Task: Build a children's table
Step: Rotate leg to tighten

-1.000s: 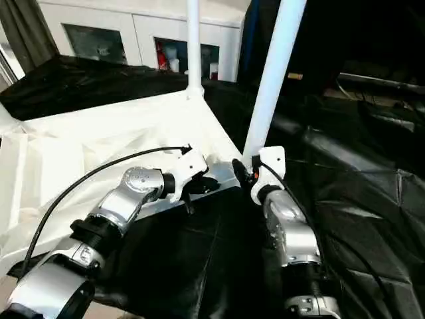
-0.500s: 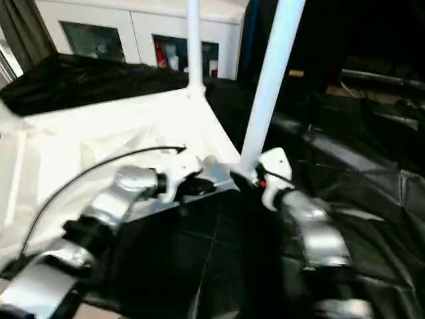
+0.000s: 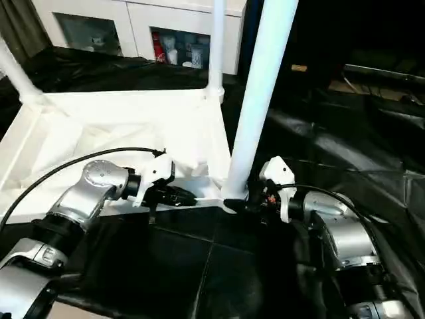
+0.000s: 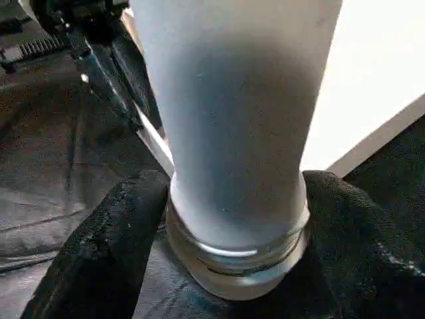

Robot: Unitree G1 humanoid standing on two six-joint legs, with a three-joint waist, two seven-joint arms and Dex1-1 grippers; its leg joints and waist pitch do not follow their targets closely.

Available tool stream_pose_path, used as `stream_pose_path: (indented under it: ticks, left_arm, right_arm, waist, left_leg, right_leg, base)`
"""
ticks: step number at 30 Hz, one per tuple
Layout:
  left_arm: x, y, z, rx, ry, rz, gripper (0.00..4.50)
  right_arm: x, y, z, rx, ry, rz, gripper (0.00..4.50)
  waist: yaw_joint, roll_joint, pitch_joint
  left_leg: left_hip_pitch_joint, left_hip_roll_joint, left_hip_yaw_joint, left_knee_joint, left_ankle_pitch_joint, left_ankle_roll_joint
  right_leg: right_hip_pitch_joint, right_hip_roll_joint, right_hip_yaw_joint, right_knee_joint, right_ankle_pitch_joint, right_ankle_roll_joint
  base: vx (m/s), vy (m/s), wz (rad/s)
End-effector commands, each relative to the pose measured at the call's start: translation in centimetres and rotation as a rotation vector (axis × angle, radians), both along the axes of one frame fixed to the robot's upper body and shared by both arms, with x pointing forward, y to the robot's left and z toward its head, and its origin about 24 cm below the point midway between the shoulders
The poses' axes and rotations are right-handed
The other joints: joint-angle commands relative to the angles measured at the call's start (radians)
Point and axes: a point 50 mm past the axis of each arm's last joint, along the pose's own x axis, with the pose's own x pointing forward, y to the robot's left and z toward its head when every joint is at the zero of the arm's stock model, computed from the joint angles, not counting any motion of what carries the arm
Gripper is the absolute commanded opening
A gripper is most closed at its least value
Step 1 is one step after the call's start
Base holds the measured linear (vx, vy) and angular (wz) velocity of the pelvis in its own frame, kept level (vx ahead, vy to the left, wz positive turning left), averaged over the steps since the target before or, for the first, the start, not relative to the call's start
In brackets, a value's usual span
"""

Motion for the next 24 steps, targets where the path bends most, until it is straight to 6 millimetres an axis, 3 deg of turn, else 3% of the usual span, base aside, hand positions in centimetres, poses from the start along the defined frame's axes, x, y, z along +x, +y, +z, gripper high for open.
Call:
stream_pose_path:
  ticks: [1,4,8,12,15,20,23,24]
  left_arm:
    - [-0.7,0.0,-1.3,0.012,0.055,0.002,0.00]
    - [-0.8,-0.2,-1.4,0.003,0.060,-0.001,0.00]
    - [-0.8,-0.2,-1.5,0.002,0.052,0.007,0.00]
    - [-0.6,-0.1,-1.5,0.007,0.035,0.033,0.00]
    - [0.2,-0.4,-1.7,0.026,-0.018,0.133,0.00]
    - [0.8,-2.2,-1.9,0.011,-0.052,0.220,0.00]
    - [0.7,-3.4,-2.1,0.011,-0.062,0.229,0.00]
    - [0.5,-4.7,-2.2,0.005,-0.062,0.230,0.00]
  right_arm:
    - [-0.1,1.5,0.4,0.041,0.000,0.087,3.14]
    - [-0.3,1.9,0.2,0.054,0.009,0.106,2.96]
    - [-0.5,2.0,0.0,0.053,0.019,0.121,2.77]
    - [-0.7,2.1,-0.1,0.058,0.024,0.112,2.74]
    - [-0.1,2.2,-1.3,0.018,0.019,-0.020,2.73]
    - [1.2,2.5,-3.6,-0.063,0.025,-0.347,2.72]
    - [1.4,3.3,-4.1,-0.030,0.045,-0.460,2.72]
    - [1.5,4.2,-4.5,-0.007,0.067,-0.551,2.72]
  waist:
    - [0.007,-0.014,-0.042]
    - [0.004,-0.016,-0.042]
    - [0.002,-0.016,-0.043]
    - [0.003,-0.015,-0.042]
    - [0.001,-0.014,-0.040]
    - [-0.013,-0.017,-0.031]
    - [-0.014,-0.016,-0.029]
    - [-0.015,-0.017,-0.029]
  left_leg:
    - [0.006,0.034,-0.004,-0.058,-0.192,0.102]
    - [0.005,0.034,-0.006,-0.059,-0.189,0.083]
    - [0.004,0.031,-0.005,-0.055,-0.148,0.101]
    - [0.005,0.031,-0.005,-0.056,-0.166,0.099]
    - [0.006,0.032,-0.006,-0.058,-0.179,0.090]
    - [0.006,0.028,-0.015,-0.073,-0.281,0.018]
    - [0.012,0.028,-0.016,-0.076,-0.316,0.008]
    - [0.012,0.026,-0.019,-0.078,-0.332,0.002]
  right_leg:
    - [0.051,-0.043,0.028,-0.058,-0.175,-0.274]
    - [0.051,-0.042,0.030,-0.058,-0.191,-0.259]
    - [0.053,-0.040,0.029,-0.051,-0.119,-0.271]
    - [0.052,-0.040,0.029,-0.054,-0.150,-0.267]
    - [0.049,-0.040,0.030,-0.059,-0.174,-0.257]
    - [0.042,-0.044,0.030,-0.080,-0.407,-0.185]
    - [0.034,-0.043,0.033,-0.091,-0.455,-0.152]
    - [0.035,-0.045,0.034,-0.093,-0.478,-0.139]
  base:
    - [0.000,0.000,0.00]
    - [0.000,0.000,0.00]
    - [0.000,0.000,0.00]
    - [0.000,0.000,0.00]
    - [0.000,0.000,0.00]
    - [0.000,0.000,0.00]
    - [0.000,0.000,0.00]
    - [0.000,0.000,0.00]
